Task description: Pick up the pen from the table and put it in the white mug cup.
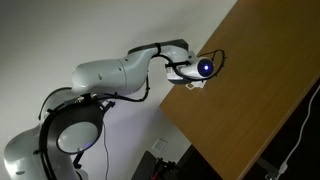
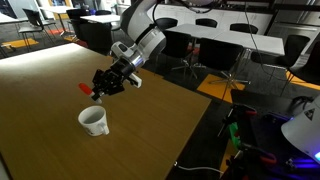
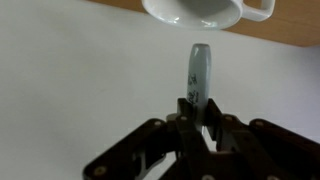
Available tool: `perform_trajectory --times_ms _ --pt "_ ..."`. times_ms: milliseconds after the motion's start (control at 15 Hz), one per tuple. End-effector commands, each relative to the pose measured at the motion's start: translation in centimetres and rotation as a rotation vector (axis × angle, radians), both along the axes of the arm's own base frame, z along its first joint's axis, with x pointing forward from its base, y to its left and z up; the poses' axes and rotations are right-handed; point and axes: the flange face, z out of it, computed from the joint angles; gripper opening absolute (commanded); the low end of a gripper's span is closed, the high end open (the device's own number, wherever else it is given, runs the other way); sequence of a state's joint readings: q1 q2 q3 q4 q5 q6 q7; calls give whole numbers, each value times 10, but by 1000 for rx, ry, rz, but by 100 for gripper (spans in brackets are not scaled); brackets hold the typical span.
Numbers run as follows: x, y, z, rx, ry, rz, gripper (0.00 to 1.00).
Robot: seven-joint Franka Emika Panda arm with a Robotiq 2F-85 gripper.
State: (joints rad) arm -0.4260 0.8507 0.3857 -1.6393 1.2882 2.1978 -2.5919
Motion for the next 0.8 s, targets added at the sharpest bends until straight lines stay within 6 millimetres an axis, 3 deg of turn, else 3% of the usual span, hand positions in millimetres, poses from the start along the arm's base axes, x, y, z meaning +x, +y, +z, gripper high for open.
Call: perform_trajectory --times_ms 0,733 --pt "7 6 14 -40 9 14 5" --pt "11 16 4 -34 14 109 5"
